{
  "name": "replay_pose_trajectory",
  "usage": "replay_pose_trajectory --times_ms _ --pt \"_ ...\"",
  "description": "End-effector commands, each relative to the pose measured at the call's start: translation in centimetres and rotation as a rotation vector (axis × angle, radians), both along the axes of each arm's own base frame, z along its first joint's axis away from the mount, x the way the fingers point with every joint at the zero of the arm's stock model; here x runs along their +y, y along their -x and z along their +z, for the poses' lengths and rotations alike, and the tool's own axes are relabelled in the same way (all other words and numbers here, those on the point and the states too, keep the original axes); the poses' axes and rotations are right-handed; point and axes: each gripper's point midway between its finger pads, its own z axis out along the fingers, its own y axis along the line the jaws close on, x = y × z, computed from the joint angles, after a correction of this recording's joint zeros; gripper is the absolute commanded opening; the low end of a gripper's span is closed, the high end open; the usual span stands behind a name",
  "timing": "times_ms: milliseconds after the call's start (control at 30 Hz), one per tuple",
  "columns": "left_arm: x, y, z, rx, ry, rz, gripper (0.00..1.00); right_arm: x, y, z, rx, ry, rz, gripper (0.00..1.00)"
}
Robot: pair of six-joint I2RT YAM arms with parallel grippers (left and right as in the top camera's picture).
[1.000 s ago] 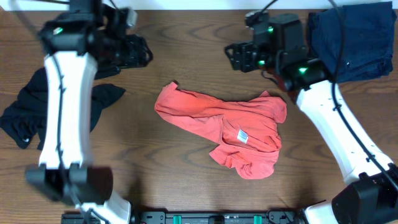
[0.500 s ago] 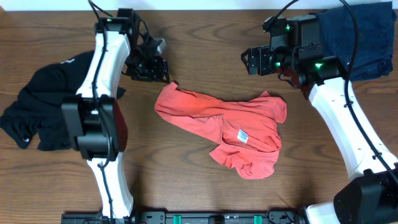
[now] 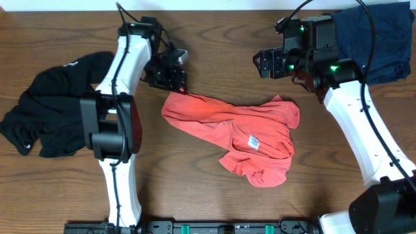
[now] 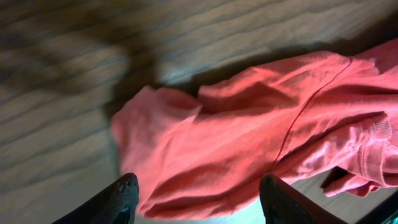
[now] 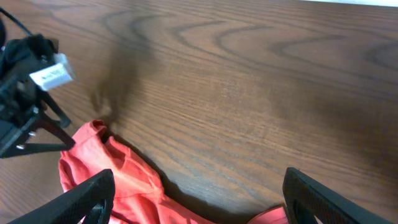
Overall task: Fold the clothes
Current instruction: 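Lower the left gripper to the shirt's left edge and grasp it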
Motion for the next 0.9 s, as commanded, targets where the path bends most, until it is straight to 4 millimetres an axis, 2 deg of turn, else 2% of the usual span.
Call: replay_pose_trajectory --times_ms 0,133,267,400,667,867 --pt "0.4 0.4 -2.7 0.038 -0.037 -0.046 0.64 -0.3 -0.1 0.2 -0.006 0.000 0.004 0.83" --pt "0.4 0.2 -3.9 0.052 -0.039 -0.042 0.64 -0.1 0.0 0.2 -0.002 -0.003 0.011 0.82" --pt "0.3 0.0 -4.3 0.050 -0.040 -0.035 0.63 -0.1 0.1 0.1 0.000 -0.003 0.011 0.82" --pt "0.3 -0.6 -4.4 0.034 -0.041 -0.009 0.56 -0.1 0.1 0.1 0.000 -0.003 0.011 0.82" --pt "0.2 -1.3 -4.4 0.004 -0.037 -0.007 0.48 -0.1 0.1 0.1 0.001 -0.002 0.012 0.82" --pt "0.1 -1.9 -4.5 -0.016 -0.035 0.005 0.36 -0.1 0.0 0.1 0.000 -0.002 0.011 0.82"
